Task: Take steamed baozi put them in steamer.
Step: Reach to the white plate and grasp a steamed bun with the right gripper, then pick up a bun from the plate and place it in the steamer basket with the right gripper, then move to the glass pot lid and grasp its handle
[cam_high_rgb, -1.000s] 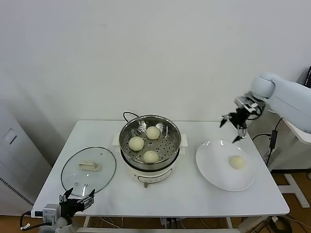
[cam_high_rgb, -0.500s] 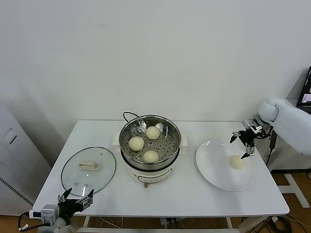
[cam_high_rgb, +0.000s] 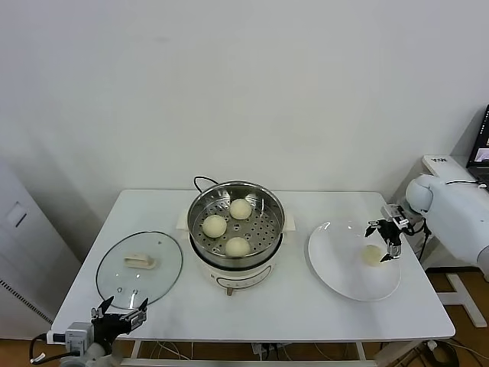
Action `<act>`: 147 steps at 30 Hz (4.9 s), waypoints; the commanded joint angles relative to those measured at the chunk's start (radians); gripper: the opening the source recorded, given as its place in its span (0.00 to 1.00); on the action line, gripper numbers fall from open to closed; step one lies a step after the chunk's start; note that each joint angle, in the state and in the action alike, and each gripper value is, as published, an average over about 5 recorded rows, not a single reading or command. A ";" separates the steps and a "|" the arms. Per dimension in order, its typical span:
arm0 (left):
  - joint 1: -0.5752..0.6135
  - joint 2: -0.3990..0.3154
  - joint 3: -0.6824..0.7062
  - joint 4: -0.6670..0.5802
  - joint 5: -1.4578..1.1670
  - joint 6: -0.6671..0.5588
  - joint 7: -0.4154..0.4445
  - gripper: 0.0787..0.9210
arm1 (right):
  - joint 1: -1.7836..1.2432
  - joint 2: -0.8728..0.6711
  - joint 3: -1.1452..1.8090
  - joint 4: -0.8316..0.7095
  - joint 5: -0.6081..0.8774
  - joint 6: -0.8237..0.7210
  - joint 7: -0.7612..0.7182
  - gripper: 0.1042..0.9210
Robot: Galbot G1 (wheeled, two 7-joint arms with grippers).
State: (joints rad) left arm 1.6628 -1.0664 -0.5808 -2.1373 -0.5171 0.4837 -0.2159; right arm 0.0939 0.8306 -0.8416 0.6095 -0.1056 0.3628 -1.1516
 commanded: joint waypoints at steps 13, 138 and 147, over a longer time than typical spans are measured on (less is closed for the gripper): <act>-0.003 -0.007 0.005 0.001 0.000 -0.002 0.001 0.88 | -0.085 0.055 0.148 -0.076 -0.107 -0.008 0.058 0.58; -0.017 -0.005 -0.027 -0.010 0.040 -0.030 -0.013 0.88 | -0.688 -0.092 0.985 0.772 0.949 -0.321 1.064 0.88; -0.033 0.047 -0.009 0.068 0.315 -0.142 0.017 0.88 | -1.110 0.056 1.387 0.845 0.721 -0.250 1.005 0.88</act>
State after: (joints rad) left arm 1.6394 -1.0617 -0.5951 -2.1309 -0.4516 0.4380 -0.2154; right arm -0.4310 0.7914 -0.0687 1.3776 0.8461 -0.0156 -0.2080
